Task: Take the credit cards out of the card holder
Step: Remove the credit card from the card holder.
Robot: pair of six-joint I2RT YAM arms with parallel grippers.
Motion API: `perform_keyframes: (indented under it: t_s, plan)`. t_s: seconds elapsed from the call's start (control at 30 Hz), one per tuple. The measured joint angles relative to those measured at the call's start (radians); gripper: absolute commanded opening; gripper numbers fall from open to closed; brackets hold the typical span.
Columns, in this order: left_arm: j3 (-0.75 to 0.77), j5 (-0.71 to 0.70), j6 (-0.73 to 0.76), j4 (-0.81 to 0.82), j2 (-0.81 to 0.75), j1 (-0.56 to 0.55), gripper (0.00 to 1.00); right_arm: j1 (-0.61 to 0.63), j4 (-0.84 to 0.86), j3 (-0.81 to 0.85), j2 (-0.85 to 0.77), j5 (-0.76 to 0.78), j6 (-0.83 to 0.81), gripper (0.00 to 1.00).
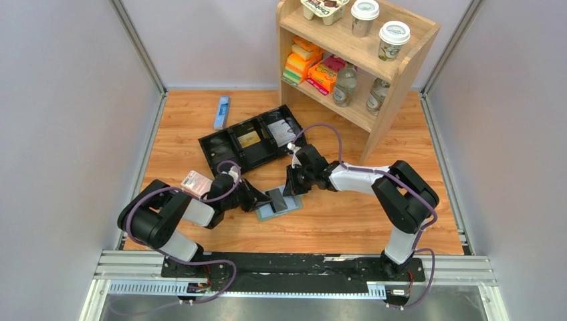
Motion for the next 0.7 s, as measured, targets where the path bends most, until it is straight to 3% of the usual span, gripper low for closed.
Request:
perform_keyframes:
  t_s: [0.3, 0.7]
  plan:
    - [-0.048, -0.010, 0.002, 0.035, -0.089, 0.004, 0.05, 0.000, 0.016, 0.000, 0.008, -0.011, 0.001, 0.01]
    - [-0.056, -0.042, 0.024, -0.084, -0.205, 0.005, 0.00, -0.003, 0.019, 0.000, 0.010, -0.017, 0.008, 0.01]
